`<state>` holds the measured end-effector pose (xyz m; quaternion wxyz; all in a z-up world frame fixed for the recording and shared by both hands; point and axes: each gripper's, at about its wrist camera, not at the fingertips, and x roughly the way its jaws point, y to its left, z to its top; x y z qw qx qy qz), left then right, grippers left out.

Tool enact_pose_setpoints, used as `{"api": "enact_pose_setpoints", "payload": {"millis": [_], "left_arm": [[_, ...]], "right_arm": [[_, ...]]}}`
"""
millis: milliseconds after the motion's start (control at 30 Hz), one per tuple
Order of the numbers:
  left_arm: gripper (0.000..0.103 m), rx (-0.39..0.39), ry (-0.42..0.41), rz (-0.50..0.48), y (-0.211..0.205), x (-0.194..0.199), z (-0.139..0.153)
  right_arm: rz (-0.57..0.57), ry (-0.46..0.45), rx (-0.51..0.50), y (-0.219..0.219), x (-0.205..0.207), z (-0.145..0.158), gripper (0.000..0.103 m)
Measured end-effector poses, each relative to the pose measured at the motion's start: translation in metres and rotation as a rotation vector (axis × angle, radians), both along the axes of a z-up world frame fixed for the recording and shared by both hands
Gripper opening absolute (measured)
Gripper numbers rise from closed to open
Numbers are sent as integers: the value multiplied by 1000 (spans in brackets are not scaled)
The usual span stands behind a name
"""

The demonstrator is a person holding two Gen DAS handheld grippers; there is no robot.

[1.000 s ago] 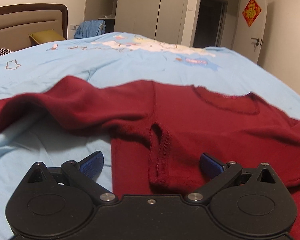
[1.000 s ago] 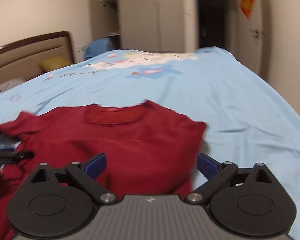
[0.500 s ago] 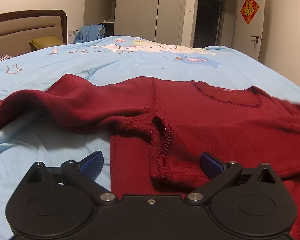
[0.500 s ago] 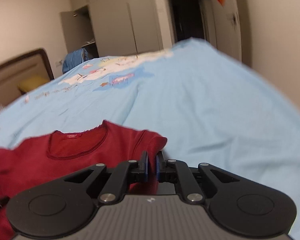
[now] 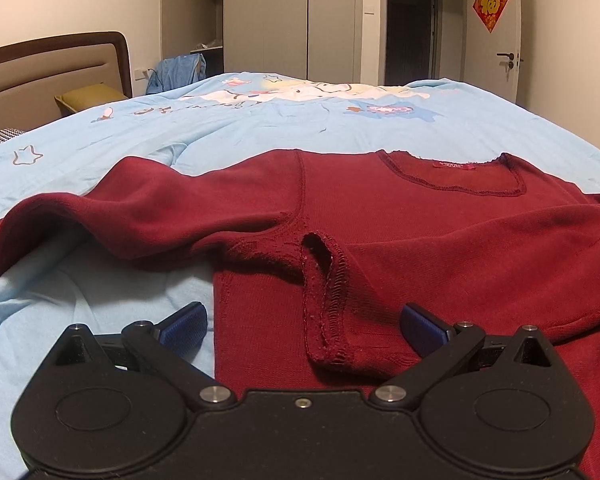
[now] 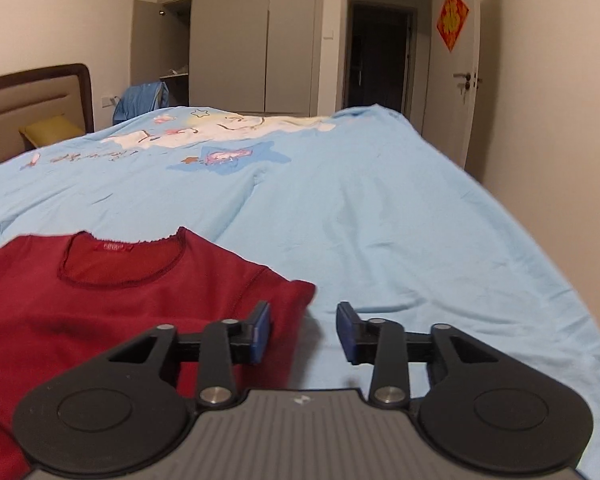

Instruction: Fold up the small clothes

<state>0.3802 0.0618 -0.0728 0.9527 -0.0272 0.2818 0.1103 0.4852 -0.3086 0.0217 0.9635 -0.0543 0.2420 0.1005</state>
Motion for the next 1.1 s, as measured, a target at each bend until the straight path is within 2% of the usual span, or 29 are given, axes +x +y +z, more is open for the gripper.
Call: {"api": "enact_pose_setpoints", "payload": {"millis": [100,300,400,533,600,633,667,800,867,1000,1100], "left_arm": [[103,0,0,0,0,0,0],[103,0,0,0,0,0,0],[103,-1,0,0,0,0,0],[103,-2,-1,0,0,0,0],[103,-2,-2,0,0,0,0],[103,-3,-2,0,0,0,0],[103,-5,-3,-1,0,0,0],[103,-16,-10,-2,1,-1,0],[103,-22,-14,-3,1,-1,-1],[103,-26,-16,-5,2,-1,-2],[103,-26,-15,-5,2,-1,-2]], "right_arm": [[15,-42,-70,-8,-35,4,54],[100,-41,-173,-3,-92,-13,55],[150,-33,-253,13,-101,-31,52],[146,-60,-276,31,-97,-41,51],[135,-87,-301,40,-92,-45,44],[128,-96,-307,43,-89,-46,29],[119,-97,-300,44,-86,-46,6],[23,-96,-236,36,-91,-40,5],[-12,-56,-182,29,-98,-40,5],[-24,-12,-202,28,-101,-56,4],[-28,9,-181,27,-93,-62,5]]}}
